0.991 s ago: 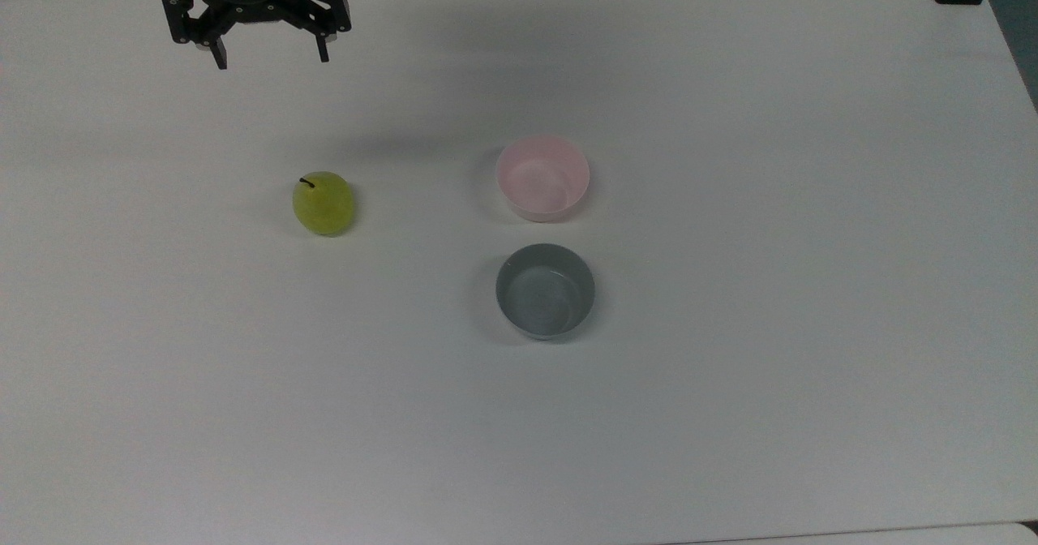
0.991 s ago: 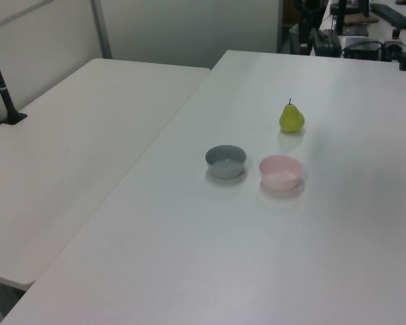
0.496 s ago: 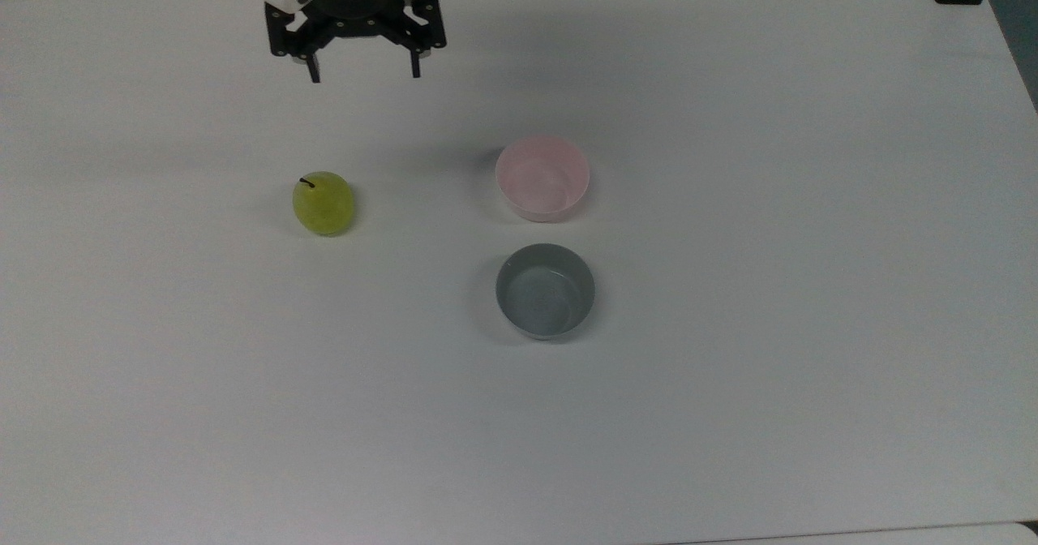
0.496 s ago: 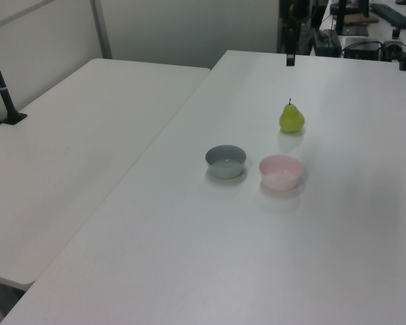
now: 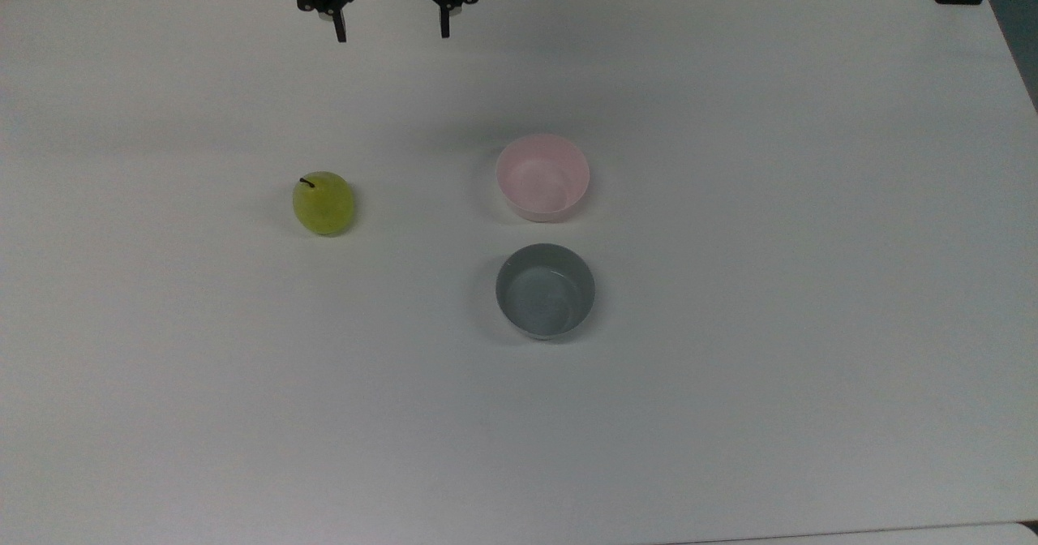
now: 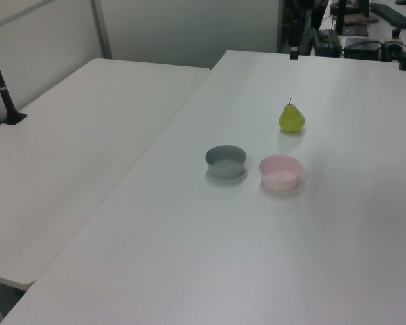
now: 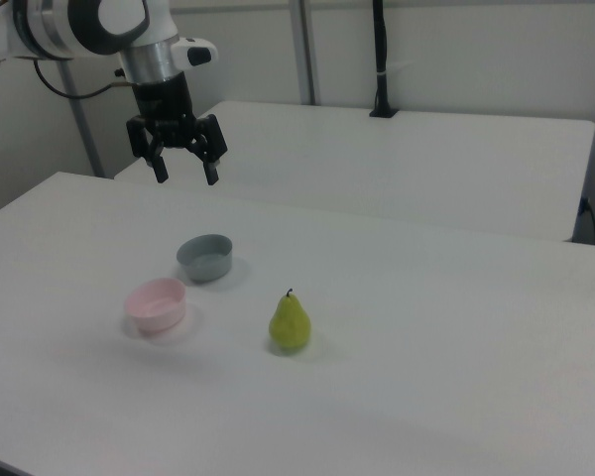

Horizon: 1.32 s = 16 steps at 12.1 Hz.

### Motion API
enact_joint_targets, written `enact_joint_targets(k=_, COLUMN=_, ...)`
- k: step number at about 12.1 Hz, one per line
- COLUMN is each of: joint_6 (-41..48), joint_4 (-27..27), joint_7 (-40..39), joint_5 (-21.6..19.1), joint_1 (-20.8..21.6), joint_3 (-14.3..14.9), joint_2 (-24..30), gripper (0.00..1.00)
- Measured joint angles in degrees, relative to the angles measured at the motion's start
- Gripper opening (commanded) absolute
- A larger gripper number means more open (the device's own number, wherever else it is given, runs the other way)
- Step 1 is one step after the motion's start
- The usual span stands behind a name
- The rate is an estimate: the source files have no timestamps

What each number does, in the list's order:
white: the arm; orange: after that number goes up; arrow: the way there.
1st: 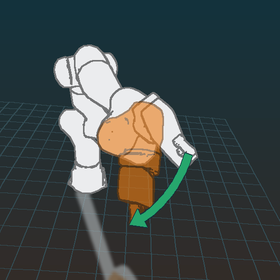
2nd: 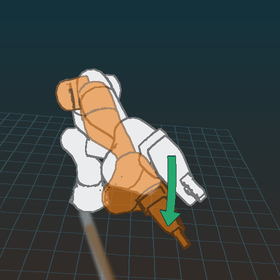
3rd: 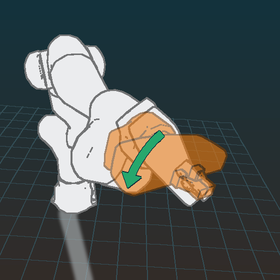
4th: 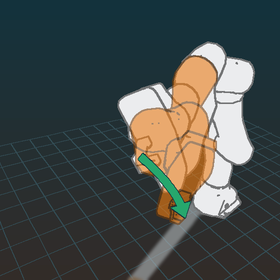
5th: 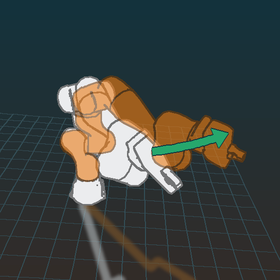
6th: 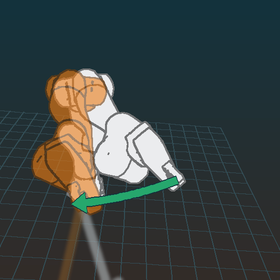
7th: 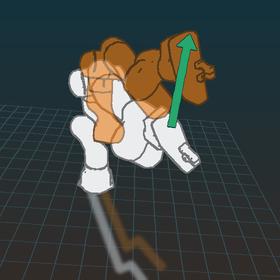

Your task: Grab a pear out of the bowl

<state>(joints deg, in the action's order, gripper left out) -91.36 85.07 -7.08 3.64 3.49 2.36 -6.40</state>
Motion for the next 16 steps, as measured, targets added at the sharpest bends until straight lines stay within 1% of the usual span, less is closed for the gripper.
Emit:
enact_joint_targets(k=3, joint_6=2.1, joint_4=0.2, joint_7=0.1, joint_5=0.0, joint_1=-0.7, joint_3=0.1, joint_2=1.6, gripper=1.0)
enact_joint_targets(k=6, joint_6=2.4, joint_4=0.7, joint_7=0.2, joint_5=0.0, joint_1=-1.5, joint_3=0.3, joint_2=2.5, gripper=1.0)
enact_joint_targets(k=16, joint_6=2.4, joint_4=0.8, joint_7=0.4, joint_5=0.0, joint_1=-1.9, joint_3=0.6, joint_2=2.6, gripper=1.0)
